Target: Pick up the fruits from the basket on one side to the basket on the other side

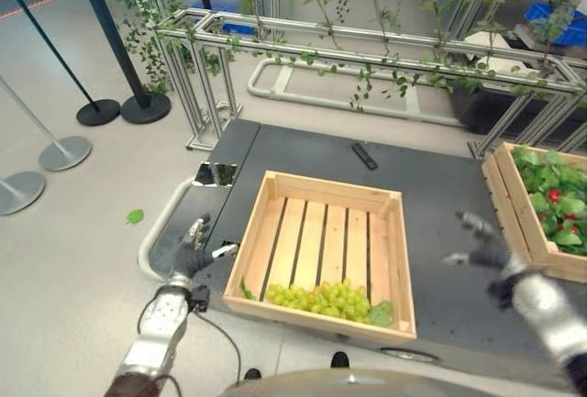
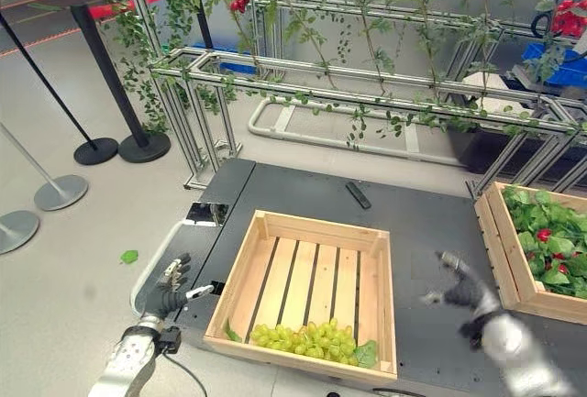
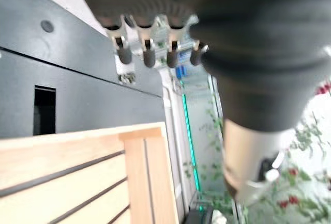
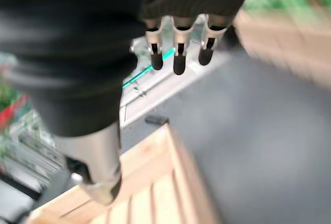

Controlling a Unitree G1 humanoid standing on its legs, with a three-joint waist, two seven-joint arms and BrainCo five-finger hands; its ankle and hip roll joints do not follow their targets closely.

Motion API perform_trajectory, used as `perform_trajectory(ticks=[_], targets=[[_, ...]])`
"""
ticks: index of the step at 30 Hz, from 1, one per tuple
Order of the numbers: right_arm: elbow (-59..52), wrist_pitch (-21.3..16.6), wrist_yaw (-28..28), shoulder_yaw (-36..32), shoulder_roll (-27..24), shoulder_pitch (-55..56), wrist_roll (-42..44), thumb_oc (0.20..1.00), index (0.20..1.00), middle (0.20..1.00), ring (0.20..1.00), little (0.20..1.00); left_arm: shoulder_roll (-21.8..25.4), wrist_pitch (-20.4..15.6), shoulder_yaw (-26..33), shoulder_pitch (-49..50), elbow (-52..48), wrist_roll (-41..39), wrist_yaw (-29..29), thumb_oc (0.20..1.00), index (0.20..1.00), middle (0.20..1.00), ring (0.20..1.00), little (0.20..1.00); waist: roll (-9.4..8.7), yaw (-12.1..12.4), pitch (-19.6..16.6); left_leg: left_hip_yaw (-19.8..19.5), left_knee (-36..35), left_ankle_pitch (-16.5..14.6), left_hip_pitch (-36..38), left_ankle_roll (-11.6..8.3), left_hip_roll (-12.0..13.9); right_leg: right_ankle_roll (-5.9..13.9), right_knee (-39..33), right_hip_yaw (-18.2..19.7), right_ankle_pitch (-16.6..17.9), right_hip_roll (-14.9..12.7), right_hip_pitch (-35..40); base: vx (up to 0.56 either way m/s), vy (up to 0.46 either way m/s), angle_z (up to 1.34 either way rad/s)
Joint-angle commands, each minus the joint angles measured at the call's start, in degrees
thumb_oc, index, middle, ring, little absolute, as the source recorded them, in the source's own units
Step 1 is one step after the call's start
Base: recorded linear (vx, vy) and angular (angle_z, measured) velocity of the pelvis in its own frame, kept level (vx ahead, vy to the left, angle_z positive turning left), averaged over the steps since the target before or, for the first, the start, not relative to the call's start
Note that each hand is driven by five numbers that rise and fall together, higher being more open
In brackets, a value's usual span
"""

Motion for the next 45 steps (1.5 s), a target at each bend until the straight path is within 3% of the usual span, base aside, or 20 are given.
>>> perform_trajectory(ticks=[1, 3, 4, 6, 9, 11, 14, 29, 35, 45], targets=[[-1.9, -2.8, 3.4, 7.4, -1.5, -14.5, 0.3, 1.000, 1.000, 1.000, 1.000, 1.000, 3.5, -4.2, 0.2, -5.7, -3.4, 1.5, 0.7, 1.000, 1.000, 1.000, 1.000, 1.000, -3.54, 2.8, 5.2, -1.2, 5.3, -2.0, -6.2, 1.14, -1.8, 4.15, 8.6, -0.3, -11.3, -1.6, 0.0, -0.12, -0.037, 0.10], [-1.7, -2.8, 4.1, 9.2, -2.6, -16.9, 0.9, 1.000, 1.000, 1.000, 1.000, 1.000, 3.8, -4.4, 0.2, -6.1, -3.9, 1.5, 0.8, 1.000, 1.000, 1.000, 1.000, 1.000, -3.84, 3.1, 6.0, -1.6, 5.9, -1.9, -7.2, 1.01, -2.0, 4.09, 8.8, -0.6, -11.2, -1.6, -0.7, -0.07, -0.037, 0.22], [-1.1, -2.5, 5.8, 15.6, -6.1, -24.7, 0.7, 1.000, 1.000, 1.000, 1.000, 1.000, 5.0, -4.7, 0.9, -7.1, -5.6, 1.2, 1.4, 1.000, 1.000, 1.000, 1.000, 1.000, -4.21, 4.1, 8.2, -2.8, 7.4, -1.7, -9.8, 0.71, -2.2, 3.90, 10.1, -1.4, -11.5, -1.4, -2.9, -0.12, -0.053, 0.27], [-1.8, -1.7, 7.7, 20.5, -9.0, -30.4, 0.5, 1.000, 1.000, 1.000, 1.000, 1.000, 6.3, -5.1, 2.2, -8.3, -7.6, 1.0, 2.3, 1.000, 1.000, 1.000, 1.000, 1.000, -4.63, 5.5, 10.9, -4.2, 8.6, -1.1, -12.9, 0.28, -2.1, 3.53, 11.8, -2.6, -12.1, -1.3, -5.6, -0.13, -0.078, 0.42], [-2.0, -1.6, 8.8, 25.3, -10.0, -35.3, -0.4, 1.000, 1.000, 1.000, 1.000, 1.000, 6.7, -5.2, 3.0, -9.7, -7.9, 0.8, 3.2, 1.000, 1.000, 1.000, 1.000, 1.000, -4.78, 6.1, 12.5, -5.3, 9.5, -0.7, -15.1, -0.03, -2.0, 3.28, 13.1, -3.5, -12.7, -1.3, -7.5, -0.07, -0.080, 0.33], [-2.7, -1.2, 9.8, 31.5, -10.7, -41.9, -3.9, 1.000, 1.000, 1.000, 1.000, 1.000, 7.2, -5.2, 3.5, -12.0, -7.8, 0.9, 4.7, 1.000, 1.000, 1.000, 1.000, 1.000, -5.34, 8.0, 14.8, -6.6, 9.9, -0.2, -17.0, -0.54, -1.7, 2.88, 14.3, -4.6, -13.2, -1.0, -9.2, -0.05, -0.099, 0.29], [-2.6, -1.0, 10.0, 34.4, -9.4, -45.6, -5.0, 1.000, 1.000, 1.000, 1.000, 1.000, 7.2, -5.0, 4.1, -13.7, -7.3, 1.0, 5.7, 1.000, 1.000, 1.000, 1.000, 1.000, -5.89, 8.8, 16.0, -8.2, 9.4, 1.0, -18.3, -0.86, -1.5, 2.63, 14.9, -6.1, -13.4, -0.9, -10.3, -0.02, -0.114, 0.31], [-4.9, -0.4, 10.2, 36.1, 0.2, -46.3, -5.1, 1.000, 1.000, 1.000, 1.000, 1.000, 6.6, -4.9, 4.3, -19.1, -6.3, 0.4, 8.9, 1.000, 1.000, 1.000, 1.000, 1.000, -7.33, 10.7, 18.8, -11.0, 6.6, 2.3, -18.3, -1.45, -1.3, 2.03, 15.2, -8.2, -14.4, -0.3, -10.5, 0.00, -0.038, 0.15], [-4.0, -0.6, 10.7, 36.5, 2.2, -44.3, -6.3, 1.000, 1.000, 1.000, 1.000, 1.000, 6.2, -5.2, 4.1, -19.5, -6.3, -0.2, 9.4, 1.000, 1.000, 1.000, 1.000, 1.000, -6.85, 10.6, 19.6, -11.1, 7.0, 2.5, -19.0, -1.21, -1.7, 2.24, 15.1, -8.2, -14.0, -0.6, -11.1, 0.00, 0.005, 0.00], [5.6, 0.9, 12.4, 37.6, 9.8, -39.0, -10.7, 1.000, 1.000, 1.000, 1.000, 1.000, 4.2, -4.9, 1.7, -21.8, -4.7, 0.7, 10.5, 1.000, 1.000, 1.000, 1.000, 1.000, -4.90, 10.0, 21.3, -11.3, 6.7, 2.6, -19.0, -0.82, -2.3, 2.34, 16.3, -8.0, -14.6, -1.1, -11.8, 0.00, 0.003, -0.01]])
